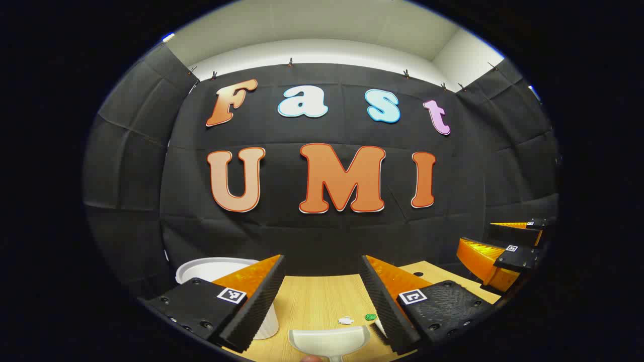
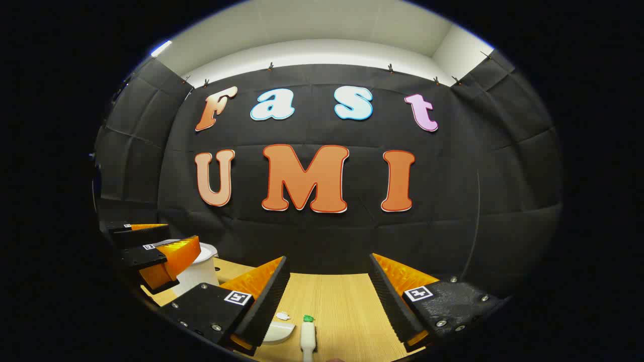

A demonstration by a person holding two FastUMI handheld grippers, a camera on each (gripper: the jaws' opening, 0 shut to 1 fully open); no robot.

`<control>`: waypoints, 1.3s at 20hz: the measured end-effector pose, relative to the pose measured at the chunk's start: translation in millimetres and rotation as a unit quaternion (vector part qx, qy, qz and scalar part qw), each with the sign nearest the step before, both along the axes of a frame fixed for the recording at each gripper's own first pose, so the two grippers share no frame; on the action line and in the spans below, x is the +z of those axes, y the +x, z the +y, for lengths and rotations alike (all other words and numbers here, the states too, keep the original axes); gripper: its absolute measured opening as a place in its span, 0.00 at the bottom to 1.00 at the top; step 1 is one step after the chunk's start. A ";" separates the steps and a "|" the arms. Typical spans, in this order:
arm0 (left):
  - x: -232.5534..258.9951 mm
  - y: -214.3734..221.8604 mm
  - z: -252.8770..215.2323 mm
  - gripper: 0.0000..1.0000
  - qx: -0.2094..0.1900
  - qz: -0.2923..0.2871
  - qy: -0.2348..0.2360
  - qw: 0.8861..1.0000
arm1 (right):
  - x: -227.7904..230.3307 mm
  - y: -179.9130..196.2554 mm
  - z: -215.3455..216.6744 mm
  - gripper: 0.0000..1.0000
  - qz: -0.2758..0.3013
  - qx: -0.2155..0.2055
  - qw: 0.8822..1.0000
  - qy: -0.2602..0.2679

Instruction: Pick up the small broom and dustpan from the desktop, sweep the trash into the dustpan with the broom, and then empty the trash into the garbage bin.

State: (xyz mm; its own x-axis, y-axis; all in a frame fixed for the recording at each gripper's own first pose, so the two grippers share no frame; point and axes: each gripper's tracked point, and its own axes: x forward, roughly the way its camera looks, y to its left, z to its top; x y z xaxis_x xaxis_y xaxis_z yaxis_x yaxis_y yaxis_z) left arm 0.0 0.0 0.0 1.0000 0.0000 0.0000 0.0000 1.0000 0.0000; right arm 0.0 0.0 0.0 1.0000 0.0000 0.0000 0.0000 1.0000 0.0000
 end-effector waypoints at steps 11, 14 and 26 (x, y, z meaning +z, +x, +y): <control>-6.6 14.5 -17.1 0.94 0.013 0.010 0.005 1.000 | -10.1 18.9 -10.9 0.94 0.015 0.017 1.000 0.016; -3.8 12.8 -13.9 0.94 0.020 0.007 0.007 1.000 | -8.1 19.7 -11.0 0.94 0.008 0.022 1.000 0.016; 5.6 -4.3 -13.1 0.94 0.043 -0.001 -0.013 0.999 | -8.5 10.2 -9.2 0.94 0.010 0.041 0.999 0.008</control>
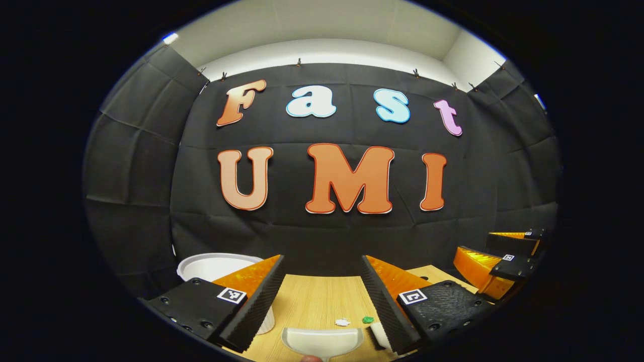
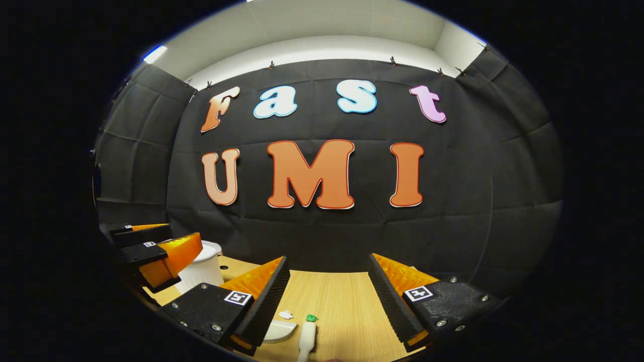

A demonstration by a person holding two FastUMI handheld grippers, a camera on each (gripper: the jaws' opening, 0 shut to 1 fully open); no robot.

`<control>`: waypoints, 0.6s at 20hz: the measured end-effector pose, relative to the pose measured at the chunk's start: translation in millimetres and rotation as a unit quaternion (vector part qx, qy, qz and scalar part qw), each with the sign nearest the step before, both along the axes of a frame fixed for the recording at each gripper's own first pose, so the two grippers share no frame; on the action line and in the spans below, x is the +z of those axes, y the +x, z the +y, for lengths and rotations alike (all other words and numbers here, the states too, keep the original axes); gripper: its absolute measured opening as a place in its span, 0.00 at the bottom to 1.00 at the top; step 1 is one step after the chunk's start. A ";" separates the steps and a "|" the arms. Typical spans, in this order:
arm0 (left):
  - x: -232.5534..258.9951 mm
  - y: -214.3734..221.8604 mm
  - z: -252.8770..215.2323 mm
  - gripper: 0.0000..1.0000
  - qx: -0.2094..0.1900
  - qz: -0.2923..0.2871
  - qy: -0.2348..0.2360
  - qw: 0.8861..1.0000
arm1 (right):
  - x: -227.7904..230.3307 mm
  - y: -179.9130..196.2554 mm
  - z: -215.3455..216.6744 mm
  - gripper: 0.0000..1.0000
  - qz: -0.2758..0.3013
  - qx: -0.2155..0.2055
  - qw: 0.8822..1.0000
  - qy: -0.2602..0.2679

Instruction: Pick up the small broom and dustpan from the desktop, sweep the trash into the dustpan with the broom, and then empty the trash into the garbage bin.

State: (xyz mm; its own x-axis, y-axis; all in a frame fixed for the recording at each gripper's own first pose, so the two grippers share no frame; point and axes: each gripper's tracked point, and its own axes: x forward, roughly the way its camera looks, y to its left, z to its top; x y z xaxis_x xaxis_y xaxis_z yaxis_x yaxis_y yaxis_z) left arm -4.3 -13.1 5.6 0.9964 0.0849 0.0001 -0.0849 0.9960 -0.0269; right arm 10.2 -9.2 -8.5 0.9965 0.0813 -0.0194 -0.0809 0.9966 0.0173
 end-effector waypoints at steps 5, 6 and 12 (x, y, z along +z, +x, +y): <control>-1.5 -1.7 -1.6 0.94 0.004 -0.002 0.002 1.000 | -5.9 0.8 -3.9 0.94 0.006 -0.001 1.000 -0.002; -0.5 -0.4 -2.1 0.94 0.003 -0.002 0.002 1.000 | -7.6 0.6 -5.2 0.94 0.007 -0.001 1.000 -0.001; -2.6 2.9 -5.4 0.94 0.004 0.003 0.006 1.000 | -10.0 7.3 -7.2 0.94 0.008 -0.001 1.000 0.003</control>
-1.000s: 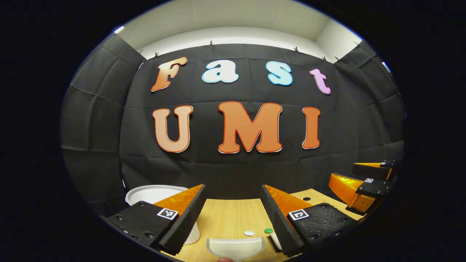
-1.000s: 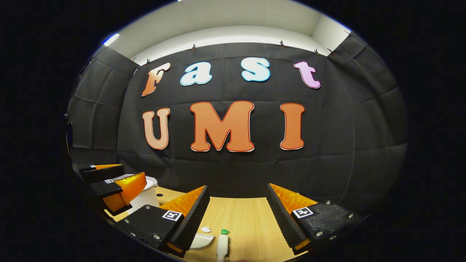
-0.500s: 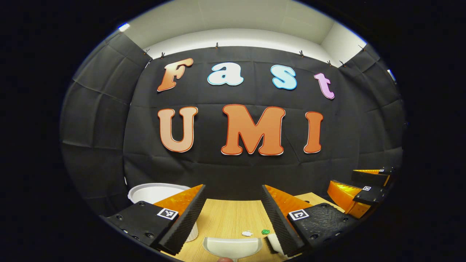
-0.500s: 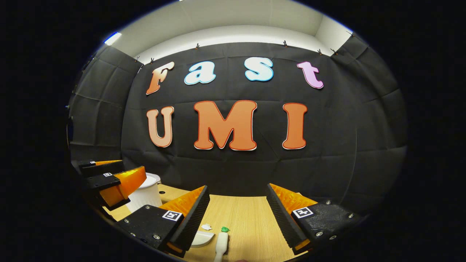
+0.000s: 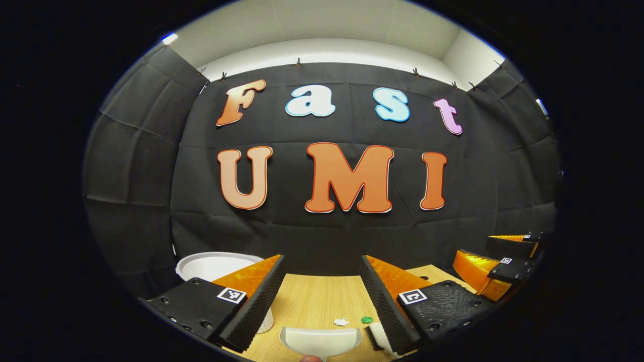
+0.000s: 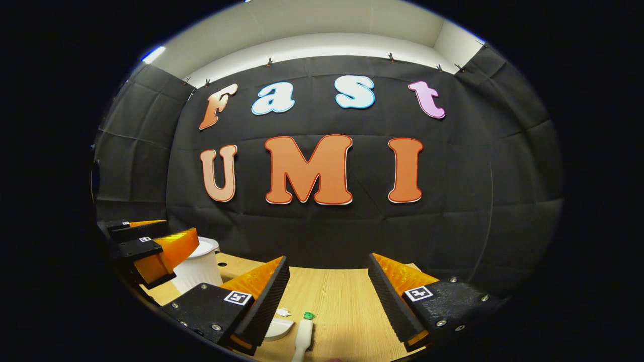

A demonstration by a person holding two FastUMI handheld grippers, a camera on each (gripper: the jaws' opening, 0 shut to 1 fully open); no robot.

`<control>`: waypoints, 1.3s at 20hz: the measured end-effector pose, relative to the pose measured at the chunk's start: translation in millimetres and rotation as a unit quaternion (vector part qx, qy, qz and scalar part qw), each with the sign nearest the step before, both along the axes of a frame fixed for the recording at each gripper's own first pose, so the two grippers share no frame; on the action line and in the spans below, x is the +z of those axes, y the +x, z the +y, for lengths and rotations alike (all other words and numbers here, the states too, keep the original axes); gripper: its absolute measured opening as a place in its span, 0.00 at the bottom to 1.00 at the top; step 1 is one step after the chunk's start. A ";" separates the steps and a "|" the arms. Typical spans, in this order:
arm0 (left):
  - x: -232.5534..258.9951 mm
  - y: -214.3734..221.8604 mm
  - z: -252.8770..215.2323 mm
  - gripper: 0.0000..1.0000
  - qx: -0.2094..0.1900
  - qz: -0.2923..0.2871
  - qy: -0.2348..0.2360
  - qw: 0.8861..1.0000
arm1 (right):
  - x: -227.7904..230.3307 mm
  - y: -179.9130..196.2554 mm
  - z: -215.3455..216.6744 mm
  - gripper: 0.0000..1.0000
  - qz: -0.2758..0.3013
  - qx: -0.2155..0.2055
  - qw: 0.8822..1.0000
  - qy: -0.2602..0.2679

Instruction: Pick up the small broom and dustpan from the desktop, sweep the trash into the dustpan with the broom, and then empty the trash into the garbage bin.

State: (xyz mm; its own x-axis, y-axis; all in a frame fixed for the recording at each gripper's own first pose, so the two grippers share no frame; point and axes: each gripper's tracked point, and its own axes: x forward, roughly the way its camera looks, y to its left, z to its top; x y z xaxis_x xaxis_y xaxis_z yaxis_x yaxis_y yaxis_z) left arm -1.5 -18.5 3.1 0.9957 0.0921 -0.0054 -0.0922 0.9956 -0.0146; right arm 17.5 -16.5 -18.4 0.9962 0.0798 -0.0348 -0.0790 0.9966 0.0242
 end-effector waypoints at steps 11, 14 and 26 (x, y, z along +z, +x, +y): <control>1.0 6.6 13.6 0.94 0.012 -0.004 0.002 1.000 | -0.9 10.8 11.4 0.94 -0.003 0.013 1.000 -0.005; 3.1 9.6 8.6 0.94 -0.003 -0.009 0.005 1.000 | -3.6 13.0 10.5 0.94 -0.002 0.017 1.000 -0.004; -45.5 -3.7 0.2 0.94 0.032 0.058 -0.005 0.998 | -49.4 10.2 12.9 0.94 0.056 0.081 0.995 -0.013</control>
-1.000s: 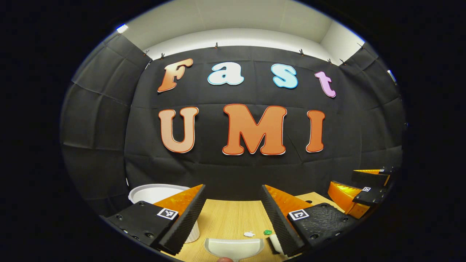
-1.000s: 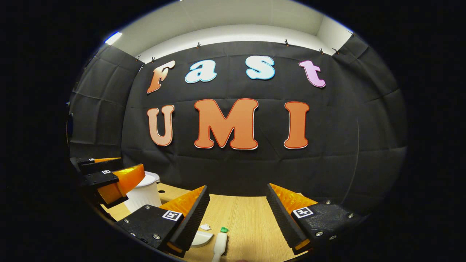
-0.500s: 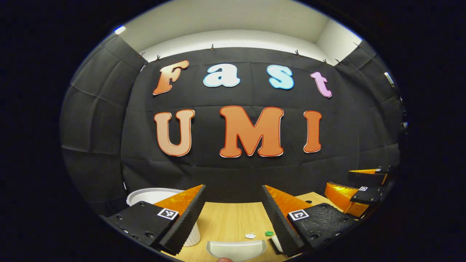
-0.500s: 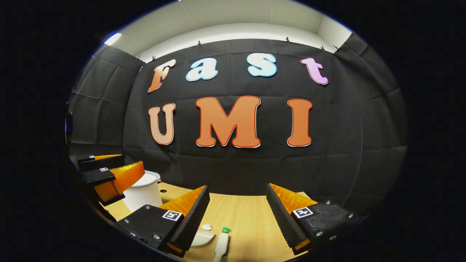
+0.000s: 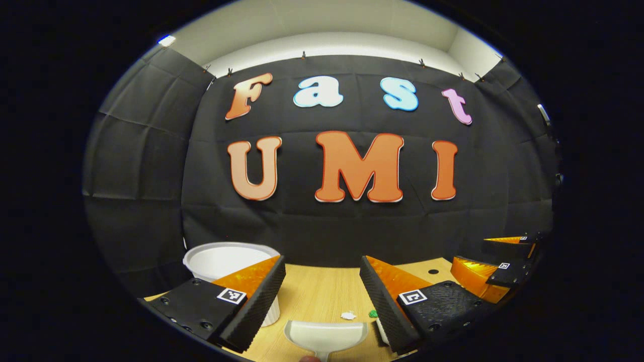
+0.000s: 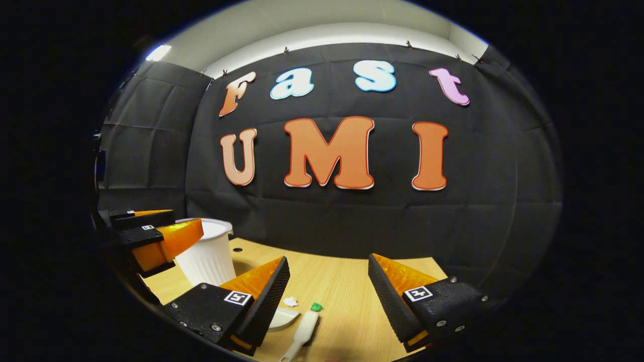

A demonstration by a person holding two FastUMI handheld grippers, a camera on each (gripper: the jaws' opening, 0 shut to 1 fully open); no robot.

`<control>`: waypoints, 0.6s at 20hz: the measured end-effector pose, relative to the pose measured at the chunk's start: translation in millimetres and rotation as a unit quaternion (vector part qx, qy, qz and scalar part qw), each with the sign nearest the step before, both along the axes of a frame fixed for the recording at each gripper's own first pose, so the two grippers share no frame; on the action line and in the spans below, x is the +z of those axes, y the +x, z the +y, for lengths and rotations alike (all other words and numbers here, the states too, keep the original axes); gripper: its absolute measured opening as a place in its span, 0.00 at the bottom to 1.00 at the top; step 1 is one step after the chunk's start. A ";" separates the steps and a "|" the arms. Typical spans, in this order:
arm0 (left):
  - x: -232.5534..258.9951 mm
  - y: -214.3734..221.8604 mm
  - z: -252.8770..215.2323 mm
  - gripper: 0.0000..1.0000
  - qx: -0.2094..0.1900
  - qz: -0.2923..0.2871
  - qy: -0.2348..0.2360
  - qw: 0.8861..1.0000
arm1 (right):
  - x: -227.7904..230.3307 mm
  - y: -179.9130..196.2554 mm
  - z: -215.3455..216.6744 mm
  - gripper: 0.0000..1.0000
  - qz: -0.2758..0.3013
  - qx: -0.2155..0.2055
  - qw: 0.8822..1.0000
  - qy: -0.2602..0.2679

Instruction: Pick up the small broom and dustpan from the desktop, sweep the trash into the dustpan with the broom, and then empty the trash into the garbage bin.

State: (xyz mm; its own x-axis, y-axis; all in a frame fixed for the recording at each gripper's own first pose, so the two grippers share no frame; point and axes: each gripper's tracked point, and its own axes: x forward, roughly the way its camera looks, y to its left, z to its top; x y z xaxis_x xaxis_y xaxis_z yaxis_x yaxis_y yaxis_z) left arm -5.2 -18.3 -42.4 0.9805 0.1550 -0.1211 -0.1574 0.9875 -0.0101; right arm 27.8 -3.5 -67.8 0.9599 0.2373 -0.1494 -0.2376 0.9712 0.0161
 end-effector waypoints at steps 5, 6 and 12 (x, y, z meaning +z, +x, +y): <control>-92.3 8.9 -0.9 0.94 -0.029 0.140 -0.028 0.989 | -69.0 2.6 16.8 0.94 0.096 0.017 0.994 -0.041; -113.1 6.2 0.1 0.94 -0.034 0.176 -0.042 0.983 | -86.6 1.9 18.3 0.94 0.124 0.014 0.991 -0.046; -228.6 -24.9 -3.2 0.98 -0.067 0.413 -0.113 0.901 | -196.9 -14.0 24.2 0.95 0.310 -0.008 0.947 -0.079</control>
State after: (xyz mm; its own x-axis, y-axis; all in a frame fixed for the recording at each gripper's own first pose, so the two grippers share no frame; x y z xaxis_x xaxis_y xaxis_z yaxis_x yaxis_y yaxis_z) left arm -30.1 -21.4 -271.0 0.5500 -0.0780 -0.8315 -0.0840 0.9854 -0.1480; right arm 13.7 20.7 -264.7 0.6793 0.1516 -0.7180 -0.2151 0.9766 0.0027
